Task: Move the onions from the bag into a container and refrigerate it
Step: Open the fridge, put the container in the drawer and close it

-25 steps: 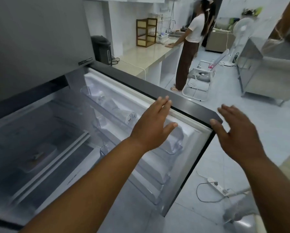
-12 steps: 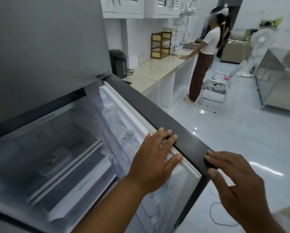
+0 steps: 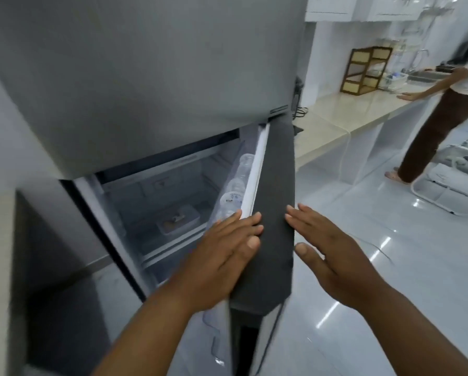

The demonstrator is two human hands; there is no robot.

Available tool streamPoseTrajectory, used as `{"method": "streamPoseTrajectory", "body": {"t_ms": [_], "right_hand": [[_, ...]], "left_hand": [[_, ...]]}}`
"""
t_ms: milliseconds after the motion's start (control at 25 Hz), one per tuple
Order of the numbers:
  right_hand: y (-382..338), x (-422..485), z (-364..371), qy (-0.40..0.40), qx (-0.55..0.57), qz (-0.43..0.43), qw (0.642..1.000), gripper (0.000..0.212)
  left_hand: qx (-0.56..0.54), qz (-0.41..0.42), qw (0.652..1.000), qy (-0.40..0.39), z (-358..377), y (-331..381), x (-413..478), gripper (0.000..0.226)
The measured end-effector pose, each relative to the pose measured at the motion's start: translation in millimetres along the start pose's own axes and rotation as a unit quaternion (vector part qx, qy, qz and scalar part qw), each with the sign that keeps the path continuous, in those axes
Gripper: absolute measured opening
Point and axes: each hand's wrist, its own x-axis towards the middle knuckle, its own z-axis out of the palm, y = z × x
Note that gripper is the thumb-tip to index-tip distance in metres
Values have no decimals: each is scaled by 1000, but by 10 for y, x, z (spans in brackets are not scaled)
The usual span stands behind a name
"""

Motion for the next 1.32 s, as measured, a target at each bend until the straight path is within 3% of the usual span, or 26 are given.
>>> {"method": "streamPoseTrajectory", "body": {"t_ms": [120, 320, 520, 760, 1120, 1320], "right_hand": [[-276, 344, 429, -14, 7, -40, 999, 60], [-721, 946, 1119, -33, -8, -71, 997, 67], [-968, 1489, 1670, -14, -52, -103, 993, 69], [-982, 1964, 2104, -52, -68, -164, 983, 90], [-817, 2312, 2494, -133, -75, -186, 971, 93], [-797, 2307, 2439, -112, -12, -213, 971, 86]], "left_hand": [[58, -56, 996, -36, -543, -235, -169, 69], [150, -86, 979, 111, -912, -560, -704, 75], [323, -180, 915, 161, -933, -1118, -787, 80], [303, -250, 881, 265, -915, -1689, -475, 90], [262, -309, 881, 245, -1030, -2189, -144, 93], [268, -310, 873, 264, -998, -2163, -182, 89]]}}
